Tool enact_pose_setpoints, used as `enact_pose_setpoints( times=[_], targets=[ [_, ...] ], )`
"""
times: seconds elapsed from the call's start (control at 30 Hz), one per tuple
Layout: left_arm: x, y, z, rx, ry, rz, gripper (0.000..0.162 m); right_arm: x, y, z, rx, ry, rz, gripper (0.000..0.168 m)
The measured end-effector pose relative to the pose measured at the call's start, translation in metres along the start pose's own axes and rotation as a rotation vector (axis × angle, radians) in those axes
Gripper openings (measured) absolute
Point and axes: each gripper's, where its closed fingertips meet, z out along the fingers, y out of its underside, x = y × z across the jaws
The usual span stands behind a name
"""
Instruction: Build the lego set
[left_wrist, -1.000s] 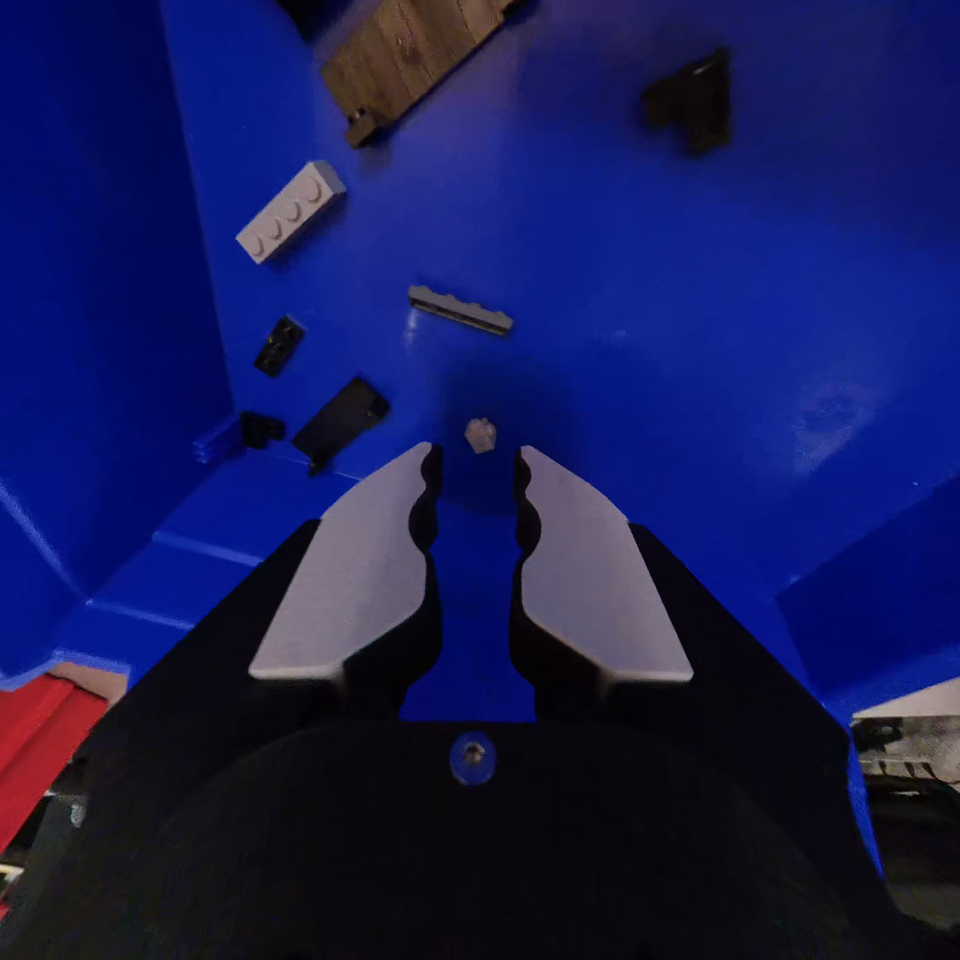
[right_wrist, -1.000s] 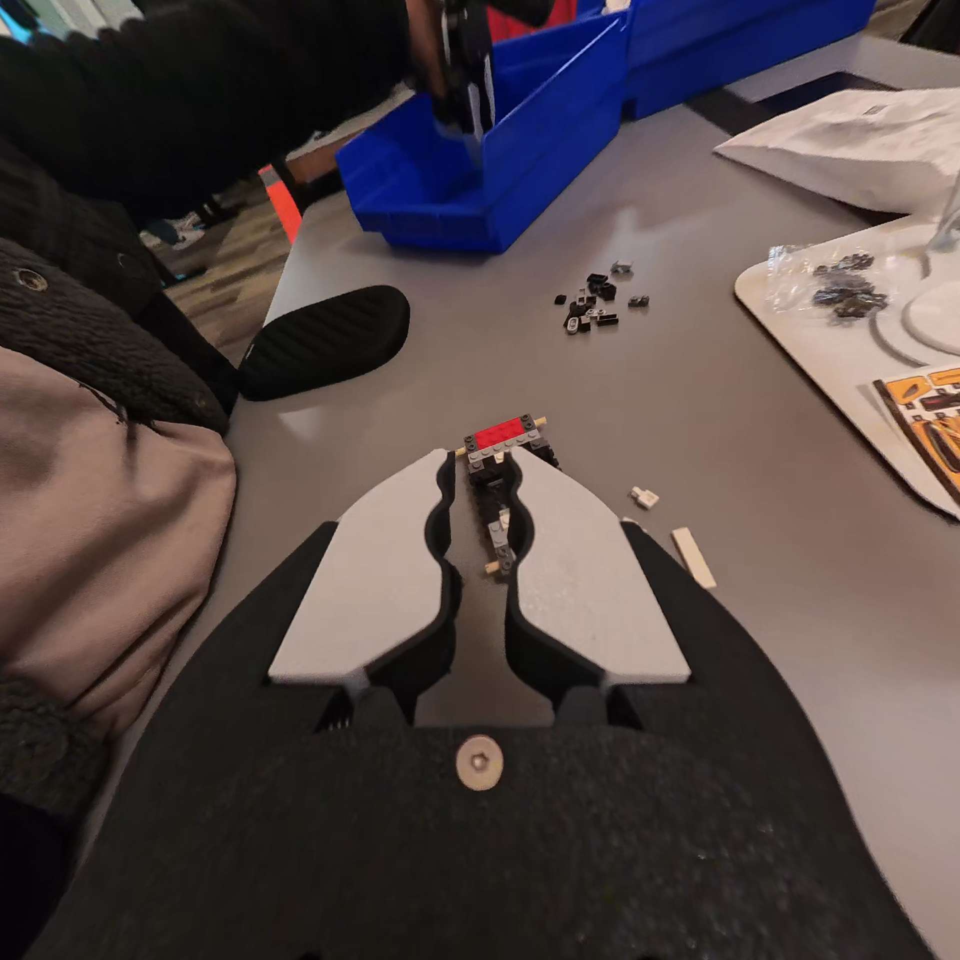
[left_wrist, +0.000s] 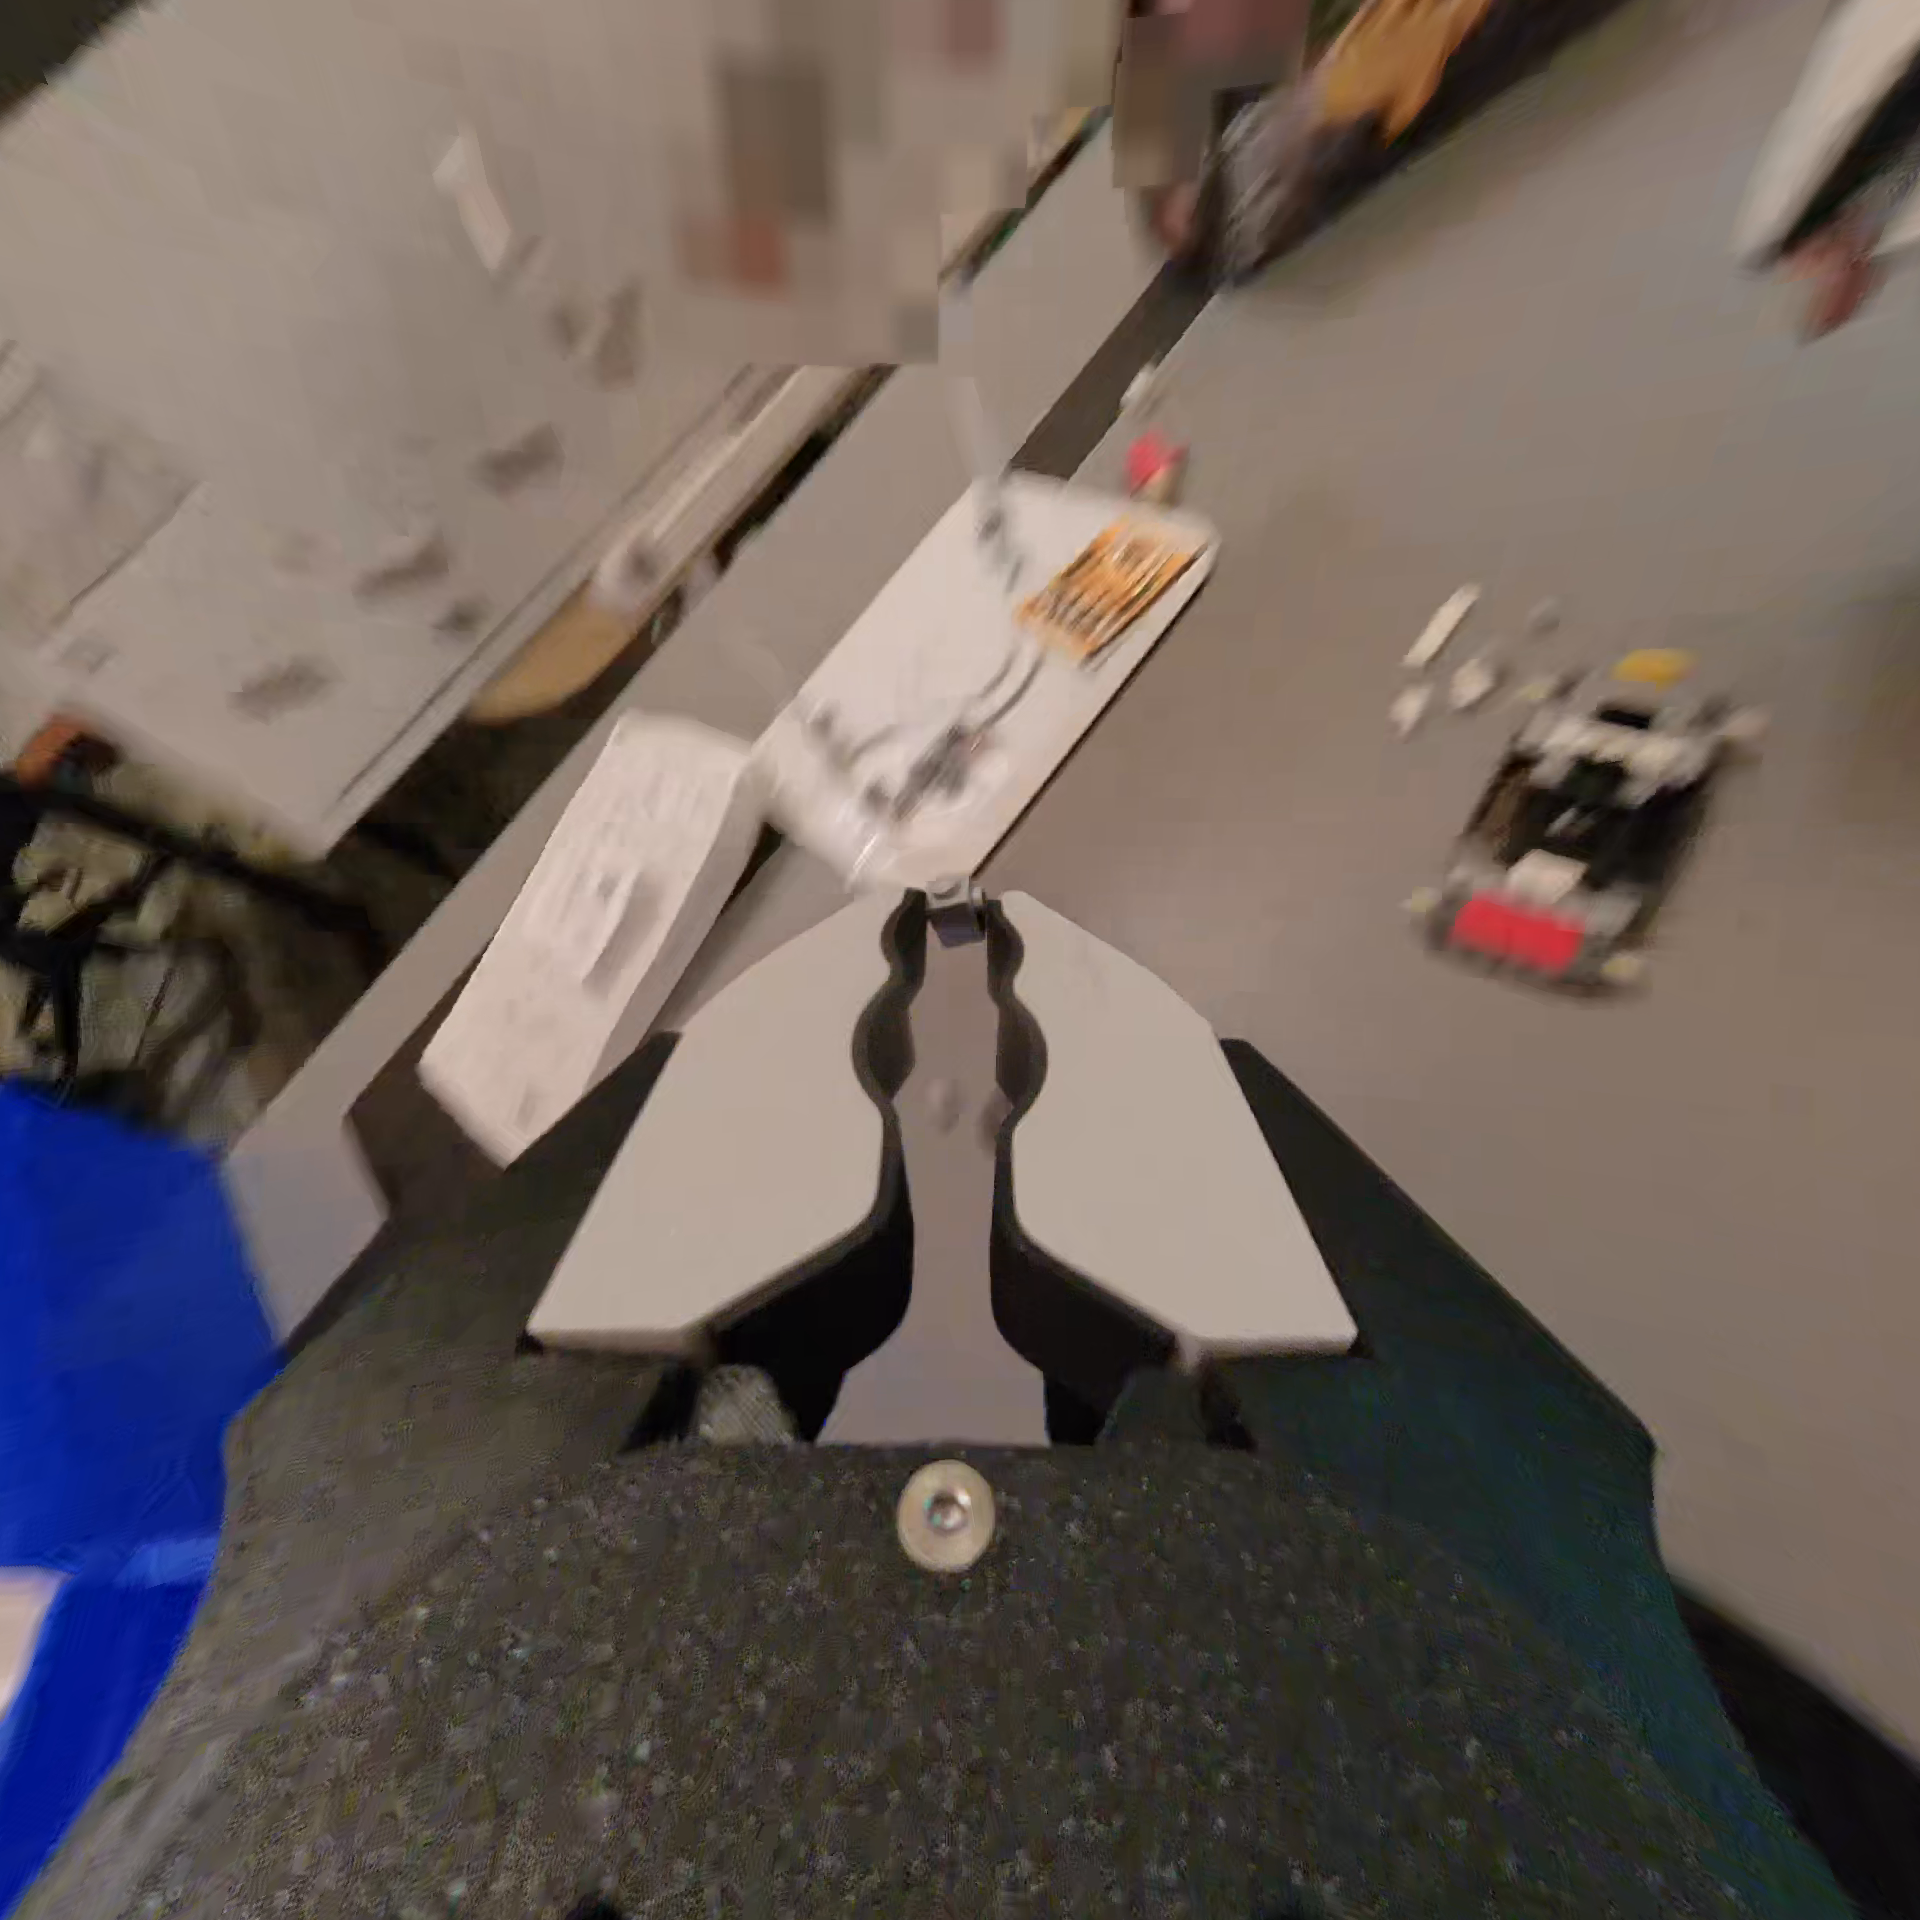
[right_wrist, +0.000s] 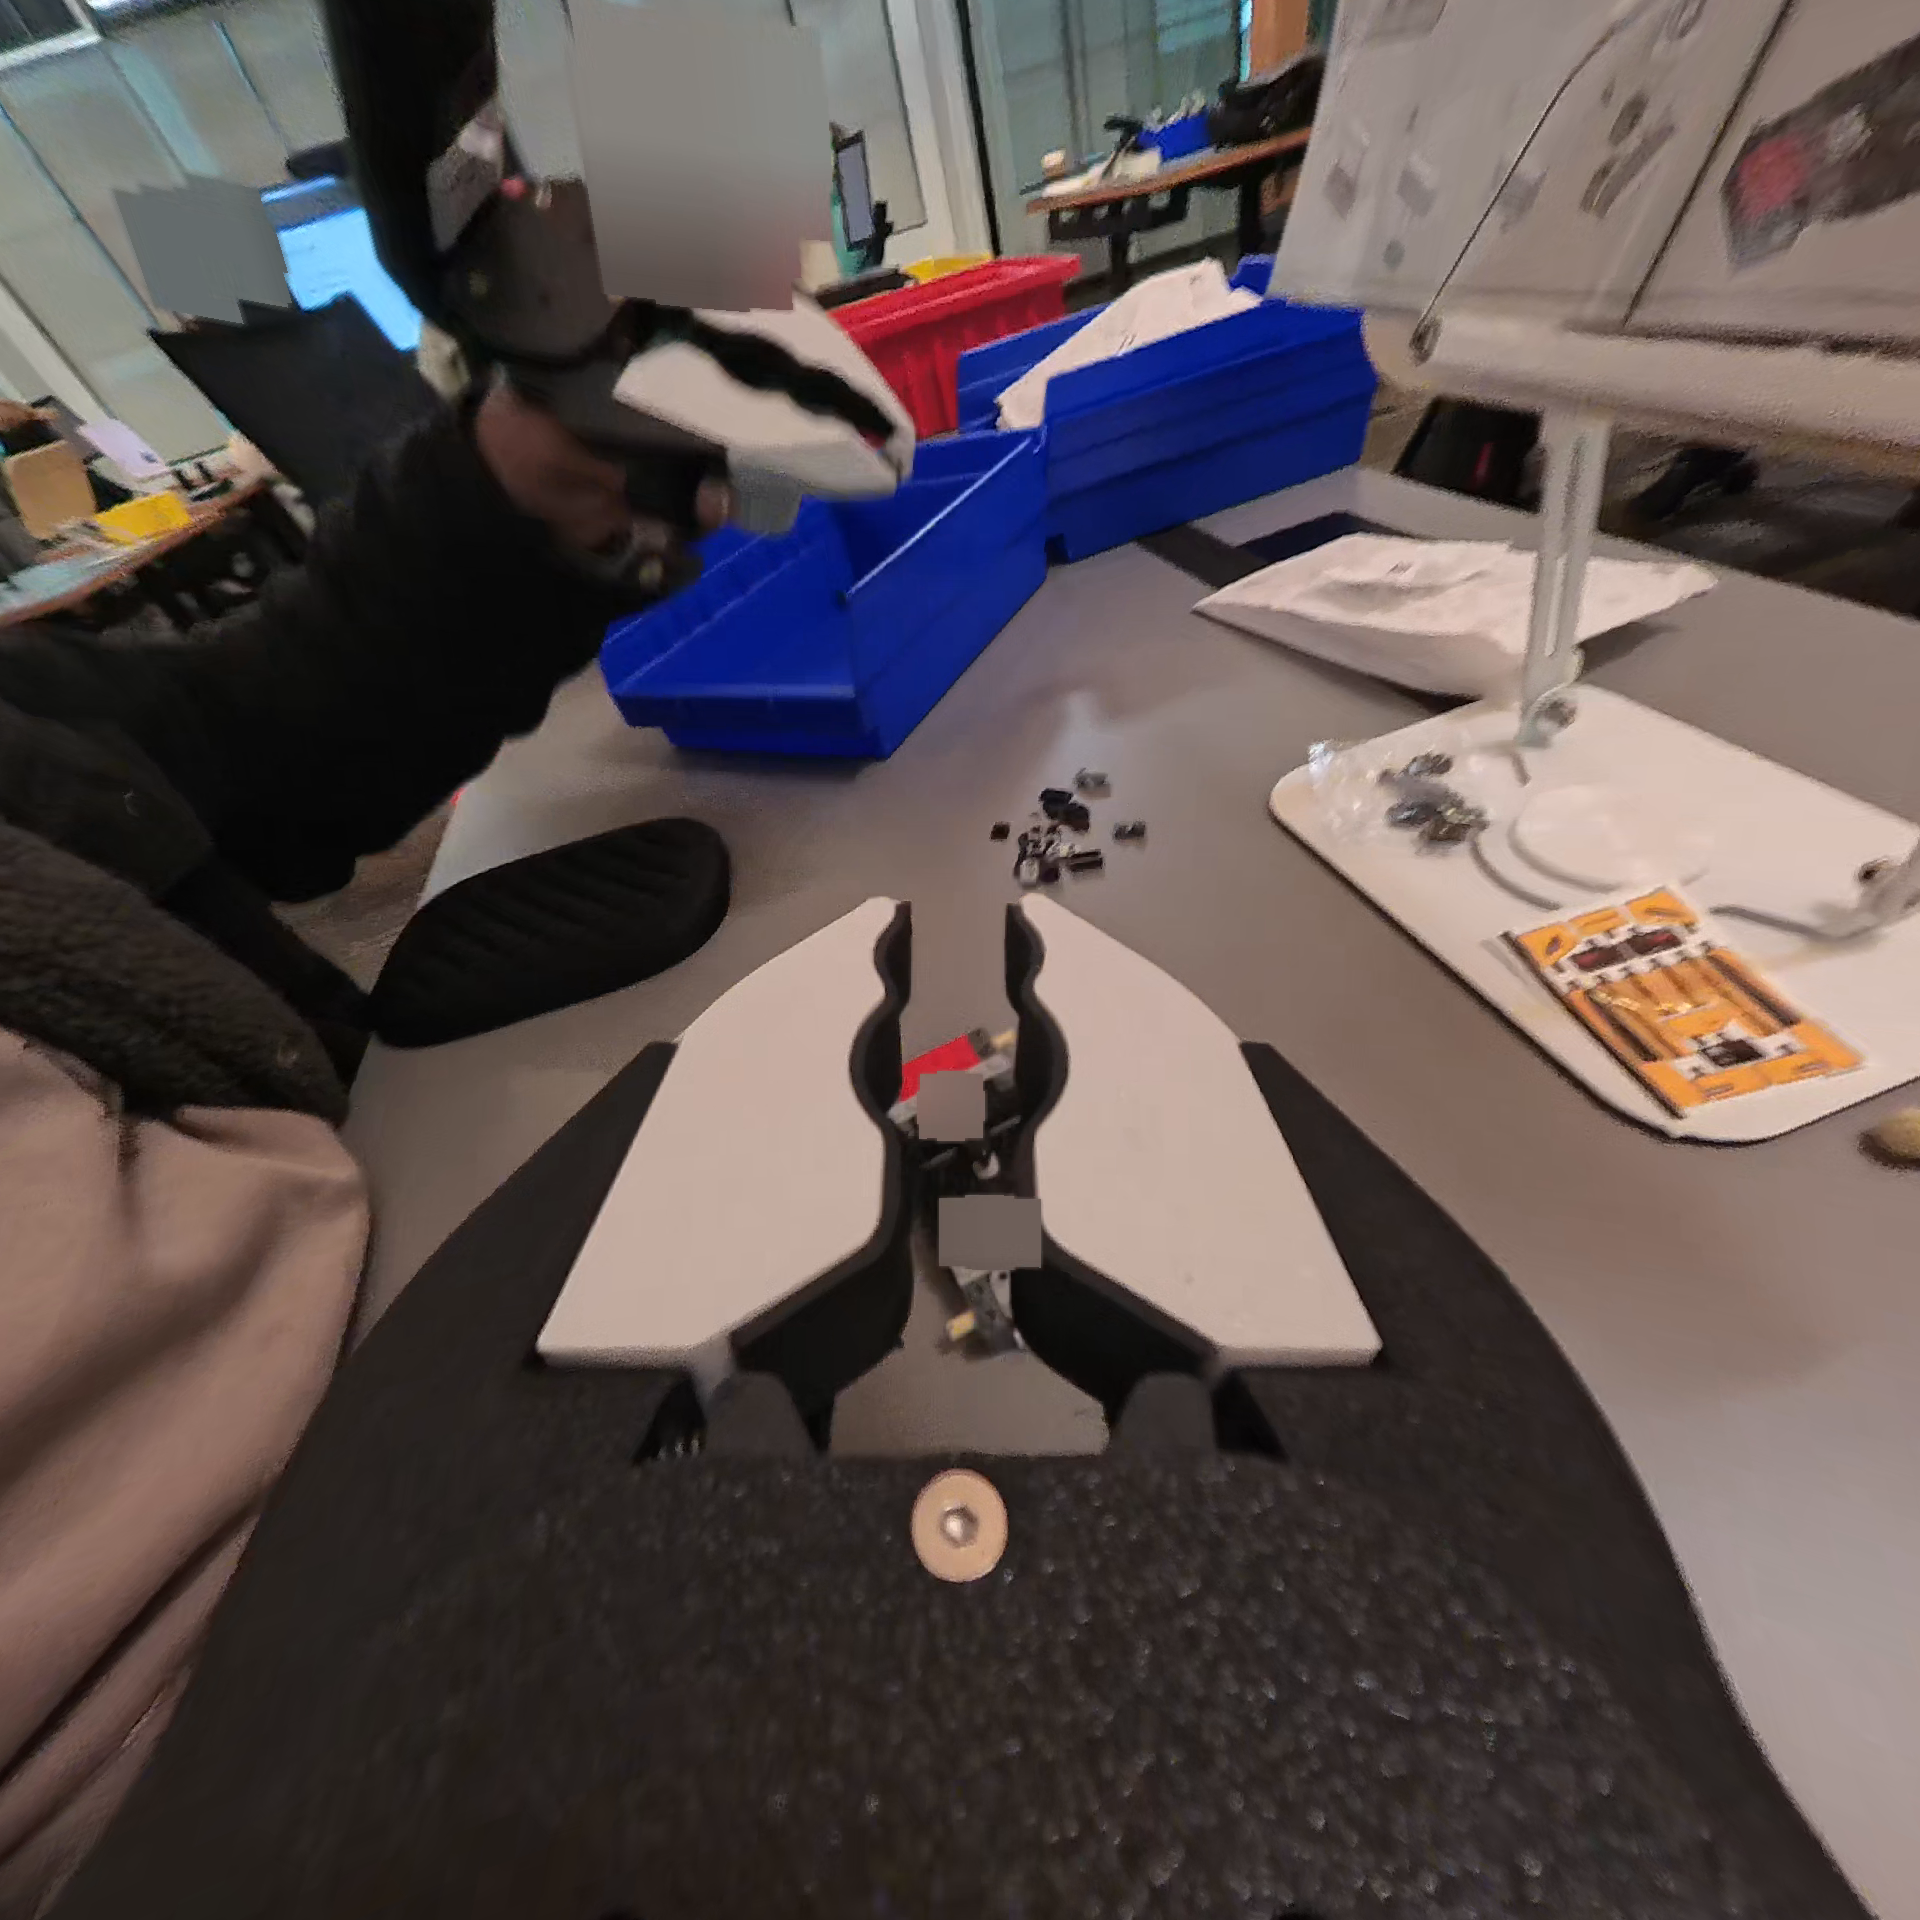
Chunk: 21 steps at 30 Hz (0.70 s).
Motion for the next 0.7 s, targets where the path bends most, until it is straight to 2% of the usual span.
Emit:
enact_pose_setpoints(
  times=[0.1, 0.23, 0.47, 0.7],
  targets=[
    [0.056, -0.038, 0.030, 0.182, 0.055, 0.055, 0.010, 0.005, -0.018, 0.000, 0.051, 0.063, 0.008, 0.017],
    [0.094, -0.054, 0.057, 0.329, 0.012, 0.116, 0.010, 0.018, -0.030, 0.001, 0.096, 0.140, 0.129, 0.017],
    [0.107, -0.055, 0.059, 0.387, -0.087, 0.200, 0.011, 0.017, -0.006, 0.028, 0.039, 0.180, 0.181, 0.020],
    [0.117, -0.055, 0.061, 0.359, -0.152, 0.326, 0.011, -0.004, -0.006, 0.059, 0.004, 0.141, 0.141, 0.021]
  ],
)
